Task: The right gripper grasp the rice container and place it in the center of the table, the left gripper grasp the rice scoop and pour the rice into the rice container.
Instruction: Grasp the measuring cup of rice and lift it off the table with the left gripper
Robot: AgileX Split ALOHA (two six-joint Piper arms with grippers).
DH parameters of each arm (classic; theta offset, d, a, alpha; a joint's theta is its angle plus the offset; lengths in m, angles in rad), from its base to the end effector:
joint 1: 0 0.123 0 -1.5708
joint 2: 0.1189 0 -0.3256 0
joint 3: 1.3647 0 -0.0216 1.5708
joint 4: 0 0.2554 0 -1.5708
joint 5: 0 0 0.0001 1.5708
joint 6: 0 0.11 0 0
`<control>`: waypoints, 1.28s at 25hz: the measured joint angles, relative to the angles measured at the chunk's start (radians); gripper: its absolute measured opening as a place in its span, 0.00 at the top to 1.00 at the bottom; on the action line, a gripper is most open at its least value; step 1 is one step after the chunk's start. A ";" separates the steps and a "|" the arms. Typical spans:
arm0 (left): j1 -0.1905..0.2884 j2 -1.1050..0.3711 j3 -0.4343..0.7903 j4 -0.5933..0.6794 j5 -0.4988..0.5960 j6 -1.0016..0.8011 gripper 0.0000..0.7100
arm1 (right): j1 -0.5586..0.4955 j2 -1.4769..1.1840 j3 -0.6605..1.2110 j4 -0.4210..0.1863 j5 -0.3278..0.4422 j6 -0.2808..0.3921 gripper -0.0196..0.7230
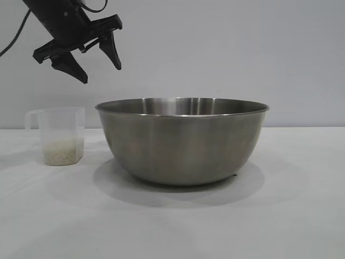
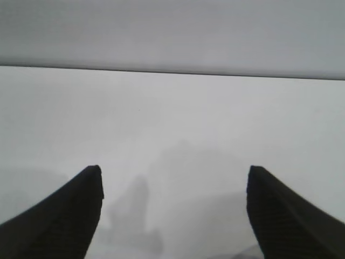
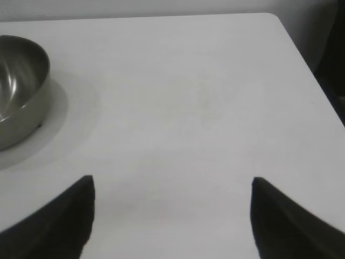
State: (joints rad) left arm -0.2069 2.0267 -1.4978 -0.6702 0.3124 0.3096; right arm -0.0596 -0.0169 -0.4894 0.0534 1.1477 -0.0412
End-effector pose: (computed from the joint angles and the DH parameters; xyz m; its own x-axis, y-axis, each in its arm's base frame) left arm 0.4854 -0.1234 0.2379 -0.7019 -0.1839 -0.6881 0.1207 0.9214 -0.3695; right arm -0.0305 0.0072 0.2590 -0.5251 0.0121 -0.8509 0.0081 0.9999 0.0092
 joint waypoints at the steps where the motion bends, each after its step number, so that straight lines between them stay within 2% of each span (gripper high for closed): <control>1: 0.000 0.000 0.000 0.000 0.000 0.000 0.31 | 0.000 0.000 0.000 0.000 0.000 0.000 0.26; 9: 0.000 0.000 0.000 0.000 0.000 0.000 0.31 | 0.002 0.000 0.000 0.000 -0.002 0.000 0.26; 17: 0.000 0.000 0.000 0.000 0.000 0.000 0.31 | 0.087 0.000 0.000 0.000 -0.002 0.000 0.26; 25: 0.000 0.000 0.000 0.010 0.000 0.000 0.31 | 0.089 0.000 0.000 0.000 -0.002 0.000 0.26; 32: 0.000 -0.041 0.000 0.185 0.082 0.015 0.31 | 0.089 0.000 0.000 0.000 -0.002 0.000 0.26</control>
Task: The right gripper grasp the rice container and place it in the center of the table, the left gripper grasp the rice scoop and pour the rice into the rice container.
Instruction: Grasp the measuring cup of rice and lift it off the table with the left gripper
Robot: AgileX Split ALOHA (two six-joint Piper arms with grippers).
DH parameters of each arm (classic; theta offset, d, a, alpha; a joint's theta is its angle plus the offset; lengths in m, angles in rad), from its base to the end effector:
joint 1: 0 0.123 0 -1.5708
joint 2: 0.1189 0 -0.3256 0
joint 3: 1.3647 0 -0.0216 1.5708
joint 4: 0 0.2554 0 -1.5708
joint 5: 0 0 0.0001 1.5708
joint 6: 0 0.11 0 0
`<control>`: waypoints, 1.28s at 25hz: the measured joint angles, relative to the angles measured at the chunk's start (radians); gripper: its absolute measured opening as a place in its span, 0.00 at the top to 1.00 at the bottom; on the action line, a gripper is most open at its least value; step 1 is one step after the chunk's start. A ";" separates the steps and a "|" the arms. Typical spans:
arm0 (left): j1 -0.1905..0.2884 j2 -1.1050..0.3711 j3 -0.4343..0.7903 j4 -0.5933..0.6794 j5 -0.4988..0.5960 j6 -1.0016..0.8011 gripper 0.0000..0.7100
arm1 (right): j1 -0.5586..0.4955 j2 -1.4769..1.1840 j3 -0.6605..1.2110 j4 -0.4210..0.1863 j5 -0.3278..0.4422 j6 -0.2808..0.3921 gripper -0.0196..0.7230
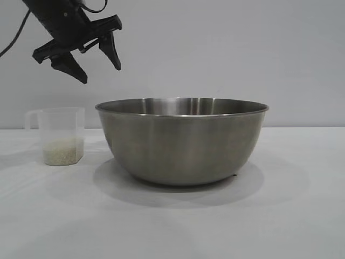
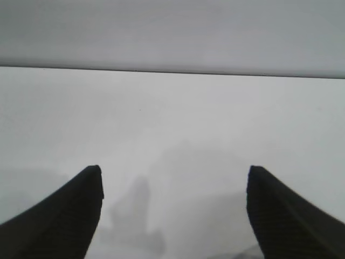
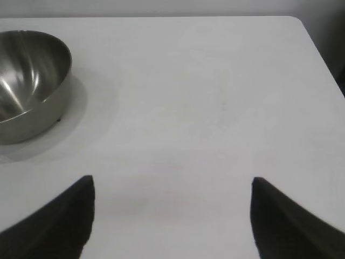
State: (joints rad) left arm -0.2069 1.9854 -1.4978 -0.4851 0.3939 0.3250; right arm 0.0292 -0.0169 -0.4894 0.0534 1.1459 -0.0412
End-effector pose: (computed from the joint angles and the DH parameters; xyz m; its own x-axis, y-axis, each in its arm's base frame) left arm 0.4737 -0.1196 0.2496 -0.7057 0.0198 -0.7082 0.2418 0.9463 -0.2145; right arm -0.0309 0.0045 0.2592 -0.5226 -0.0344 -0.8519 -0.0806 0.9967 0.0092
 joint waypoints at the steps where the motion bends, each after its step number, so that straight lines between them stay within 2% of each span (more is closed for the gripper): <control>1: 0.000 -0.023 0.000 0.022 0.015 0.000 0.31 | 0.000 0.000 0.000 0.000 0.000 0.000 0.26; 7: 0.000 -0.189 0.000 0.106 0.124 0.000 0.31 | 0.000 0.000 0.000 0.000 0.000 0.000 0.26; 13: 0.000 -0.313 0.000 0.175 0.330 -0.073 0.31 | 0.000 0.000 0.000 0.000 0.000 0.000 0.26; 22: 0.000 -0.410 0.002 0.197 0.596 -0.141 0.31 | 0.000 0.000 0.000 0.000 0.000 0.000 0.26; 26: 0.000 -0.464 0.064 0.209 0.632 -0.145 0.31 | 0.000 0.000 0.000 0.000 0.000 0.000 0.26; 32: 0.000 -0.576 0.214 0.219 0.619 -0.148 0.31 | 0.000 0.000 0.000 0.000 0.000 0.000 0.26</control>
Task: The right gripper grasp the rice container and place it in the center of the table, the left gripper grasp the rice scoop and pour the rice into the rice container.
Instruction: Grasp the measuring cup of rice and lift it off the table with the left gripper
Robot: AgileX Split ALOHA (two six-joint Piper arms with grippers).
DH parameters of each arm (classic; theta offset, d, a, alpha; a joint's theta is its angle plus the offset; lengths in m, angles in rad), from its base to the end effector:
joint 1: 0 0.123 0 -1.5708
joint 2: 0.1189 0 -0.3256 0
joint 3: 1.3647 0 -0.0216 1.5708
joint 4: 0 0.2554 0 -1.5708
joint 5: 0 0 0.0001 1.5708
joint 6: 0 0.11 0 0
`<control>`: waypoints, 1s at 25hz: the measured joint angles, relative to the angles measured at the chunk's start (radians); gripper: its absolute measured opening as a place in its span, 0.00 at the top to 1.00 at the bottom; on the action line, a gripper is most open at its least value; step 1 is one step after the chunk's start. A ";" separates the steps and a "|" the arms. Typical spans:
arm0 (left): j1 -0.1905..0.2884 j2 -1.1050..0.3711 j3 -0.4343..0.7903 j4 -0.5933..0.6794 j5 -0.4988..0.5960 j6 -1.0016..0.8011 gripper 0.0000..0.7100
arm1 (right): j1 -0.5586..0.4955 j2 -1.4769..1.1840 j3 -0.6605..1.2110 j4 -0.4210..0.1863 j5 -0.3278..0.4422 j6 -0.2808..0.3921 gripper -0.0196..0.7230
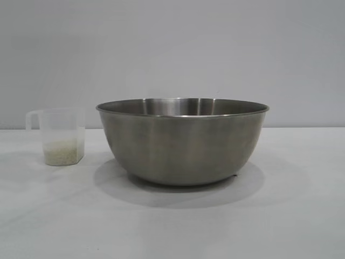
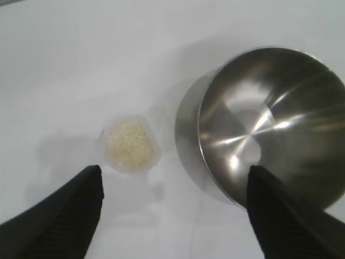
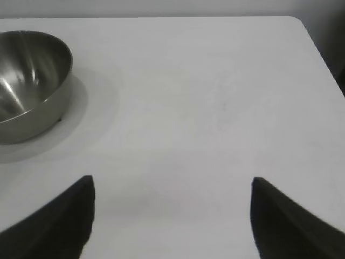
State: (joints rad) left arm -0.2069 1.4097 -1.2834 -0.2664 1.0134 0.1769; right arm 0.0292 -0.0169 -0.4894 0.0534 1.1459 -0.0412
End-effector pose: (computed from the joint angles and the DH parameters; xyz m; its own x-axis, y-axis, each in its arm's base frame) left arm 0.2855 -0.0850 0.3676 -0.8312 0.2079 -0.5156 0.3397 0.9241 -0.1751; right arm -0.0309 0.0045 0.2592 -0.5226 -0.0344 -0.8519 -0.0806 0.9967 0.0092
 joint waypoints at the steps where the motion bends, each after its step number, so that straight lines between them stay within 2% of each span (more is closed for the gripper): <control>1: 0.000 -0.021 0.030 0.002 -0.010 0.000 0.31 | 0.000 0.000 0.000 0.000 0.000 0.000 0.26; 5: 0.000 -0.103 0.167 0.002 -0.092 0.000 0.31 | 0.000 0.000 0.000 0.000 0.000 0.000 0.26; 9: 0.000 -0.186 0.345 0.002 -0.247 -0.006 0.31 | 0.000 0.000 0.000 0.000 0.000 0.000 0.26; 15: 0.000 -0.296 0.591 -0.029 -0.526 -0.017 0.31 | 0.000 0.000 0.000 0.000 0.000 0.000 0.26; 25: 0.000 -0.324 0.861 -0.040 -1.031 -0.017 0.31 | 0.000 0.000 0.000 0.002 0.000 0.000 0.26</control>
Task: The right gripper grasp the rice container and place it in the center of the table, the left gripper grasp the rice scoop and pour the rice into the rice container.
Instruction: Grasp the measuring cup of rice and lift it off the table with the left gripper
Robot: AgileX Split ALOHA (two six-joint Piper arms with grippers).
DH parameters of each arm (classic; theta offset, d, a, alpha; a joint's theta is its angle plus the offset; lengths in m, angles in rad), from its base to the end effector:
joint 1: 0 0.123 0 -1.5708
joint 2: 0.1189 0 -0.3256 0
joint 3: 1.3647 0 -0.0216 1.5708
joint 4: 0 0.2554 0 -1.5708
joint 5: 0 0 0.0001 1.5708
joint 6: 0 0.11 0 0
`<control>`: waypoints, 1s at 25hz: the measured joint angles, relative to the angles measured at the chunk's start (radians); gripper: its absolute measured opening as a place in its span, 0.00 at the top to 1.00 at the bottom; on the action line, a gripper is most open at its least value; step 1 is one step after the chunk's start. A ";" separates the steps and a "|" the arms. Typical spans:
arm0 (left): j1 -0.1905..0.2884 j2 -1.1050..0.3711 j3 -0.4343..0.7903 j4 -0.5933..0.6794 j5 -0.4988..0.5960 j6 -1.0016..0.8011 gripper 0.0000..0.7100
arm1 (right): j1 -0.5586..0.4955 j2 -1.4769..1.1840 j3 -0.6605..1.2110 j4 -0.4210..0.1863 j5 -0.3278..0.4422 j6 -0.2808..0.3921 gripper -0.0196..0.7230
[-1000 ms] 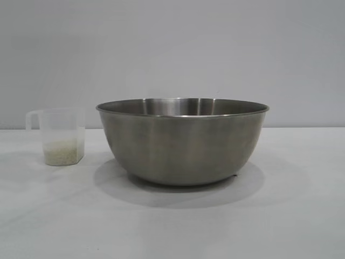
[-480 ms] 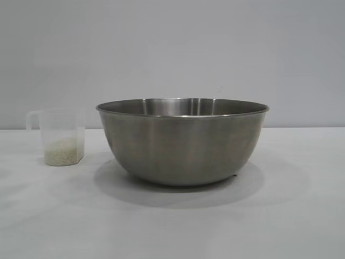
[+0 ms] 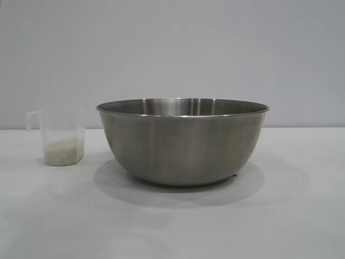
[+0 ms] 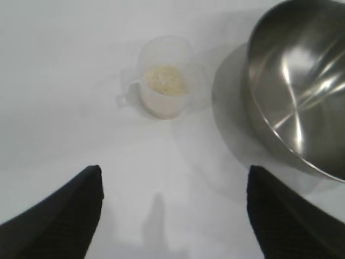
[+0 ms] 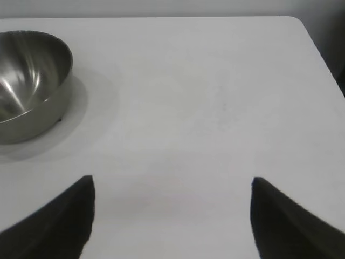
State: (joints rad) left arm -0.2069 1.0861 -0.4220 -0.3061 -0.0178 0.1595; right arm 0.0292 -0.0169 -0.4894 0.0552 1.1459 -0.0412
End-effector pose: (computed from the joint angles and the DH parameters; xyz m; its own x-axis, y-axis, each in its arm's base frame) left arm 0.1983 -0.0411 0.2474 -0.5436 -0.0351 -0.8386 0.1229 0.9850 -0.1209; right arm -0.0309 0.0046 0.2592 -0.5226 -0.0337 -0.8519 -0.0816 0.9966 0.0107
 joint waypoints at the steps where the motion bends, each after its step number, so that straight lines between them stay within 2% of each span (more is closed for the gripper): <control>1: 0.000 0.000 0.034 0.000 -0.051 0.000 0.31 | 0.000 0.000 0.000 0.000 0.000 0.000 0.26; 3: -0.006 0.000 0.093 0.012 -0.174 0.000 0.31 | 0.000 0.000 0.000 0.000 0.000 0.000 0.26; 6: -0.044 0.000 0.198 0.056 -0.379 -0.002 0.31 | 0.000 0.000 0.000 0.000 0.000 0.000 0.26; 8: -0.070 0.000 0.262 0.089 -0.502 -0.007 0.46 | 0.000 0.000 0.000 0.000 0.000 0.000 0.26; 11: -0.085 0.002 0.326 0.106 -0.640 -0.021 0.60 | 0.000 0.000 0.000 0.000 0.000 0.000 0.26; 14: -0.085 0.038 0.336 0.112 -0.708 -0.026 0.58 | 0.000 0.000 0.000 0.000 0.000 0.000 0.26; 15: -0.085 0.058 0.336 0.113 -0.727 -0.026 0.64 | 0.000 0.000 0.000 0.000 0.000 0.000 0.26; 20: -0.085 0.198 0.336 0.114 -0.836 -0.030 0.62 | 0.000 0.000 0.000 0.000 0.000 0.000 0.26; 25: -0.085 0.406 0.336 0.147 -1.070 -0.032 0.62 | 0.000 0.000 0.000 0.000 0.000 0.000 0.26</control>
State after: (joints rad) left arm -0.2915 1.4925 -0.0861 -0.1595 -1.0880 0.1276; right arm 0.0292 -0.0169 -0.4894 0.0552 1.1459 -0.0412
